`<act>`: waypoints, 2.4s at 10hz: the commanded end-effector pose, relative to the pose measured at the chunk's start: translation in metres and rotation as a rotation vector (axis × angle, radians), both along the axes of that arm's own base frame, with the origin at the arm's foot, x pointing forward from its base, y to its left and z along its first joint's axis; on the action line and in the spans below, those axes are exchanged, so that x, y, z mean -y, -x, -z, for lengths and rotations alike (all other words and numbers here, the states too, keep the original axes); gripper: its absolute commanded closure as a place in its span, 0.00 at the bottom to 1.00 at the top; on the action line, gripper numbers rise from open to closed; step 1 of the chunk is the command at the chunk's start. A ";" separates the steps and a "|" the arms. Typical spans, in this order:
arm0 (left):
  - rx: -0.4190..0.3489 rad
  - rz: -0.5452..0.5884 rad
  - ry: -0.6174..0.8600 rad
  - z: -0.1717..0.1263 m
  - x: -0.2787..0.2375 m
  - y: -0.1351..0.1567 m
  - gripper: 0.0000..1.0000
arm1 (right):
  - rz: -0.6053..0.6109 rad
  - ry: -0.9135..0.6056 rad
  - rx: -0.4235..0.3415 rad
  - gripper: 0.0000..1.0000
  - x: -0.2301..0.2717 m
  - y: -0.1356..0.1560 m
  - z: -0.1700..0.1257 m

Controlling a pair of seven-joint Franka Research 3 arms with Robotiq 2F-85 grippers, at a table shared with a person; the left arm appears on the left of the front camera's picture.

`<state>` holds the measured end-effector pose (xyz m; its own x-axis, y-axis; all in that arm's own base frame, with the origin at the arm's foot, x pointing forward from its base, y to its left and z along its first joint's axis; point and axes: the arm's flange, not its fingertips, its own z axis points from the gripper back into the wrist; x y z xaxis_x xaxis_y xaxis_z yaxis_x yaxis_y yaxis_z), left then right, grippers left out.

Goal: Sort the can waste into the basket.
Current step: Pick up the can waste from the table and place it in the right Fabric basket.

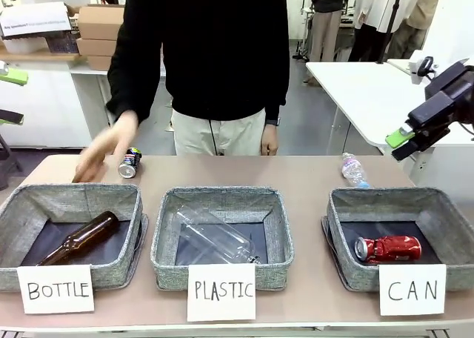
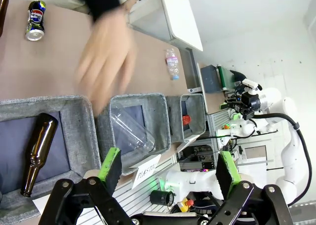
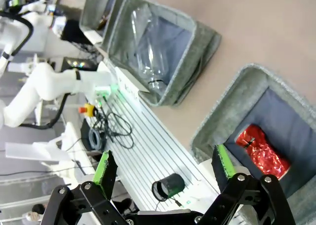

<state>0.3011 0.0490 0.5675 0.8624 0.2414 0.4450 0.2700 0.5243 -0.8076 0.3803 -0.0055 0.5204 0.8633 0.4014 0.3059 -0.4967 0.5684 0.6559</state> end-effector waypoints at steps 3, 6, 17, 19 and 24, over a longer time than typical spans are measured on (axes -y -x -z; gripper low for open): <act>-0.074 -0.151 -0.396 -0.018 0.023 -0.044 0.00 | 0.013 0.017 -0.005 0.00 0.001 0.000 -0.006; -0.355 -0.130 -0.656 0.007 0.054 -0.186 0.00 | 0.013 0.017 -0.005 0.00 0.001 0.000 -0.006; -0.442 -0.218 -0.618 0.146 0.086 -0.351 0.00 | 0.013 0.017 -0.005 0.00 0.001 0.000 -0.006; -0.478 -0.250 -0.652 0.171 0.086 -0.385 0.00 | 0.013 0.017 -0.005 0.00 0.001 0.000 -0.006; -0.586 -0.244 -0.773 0.237 0.109 -0.439 0.00 | 0.013 0.017 -0.005 0.00 0.001 0.000 -0.006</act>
<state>0.7224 -0.0557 0.3199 0.9600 0.2577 0.1091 -0.2283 0.9467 -0.2273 0.3813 -0.0060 0.5234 0.8619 0.4011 0.3102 -0.4999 0.5697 0.6524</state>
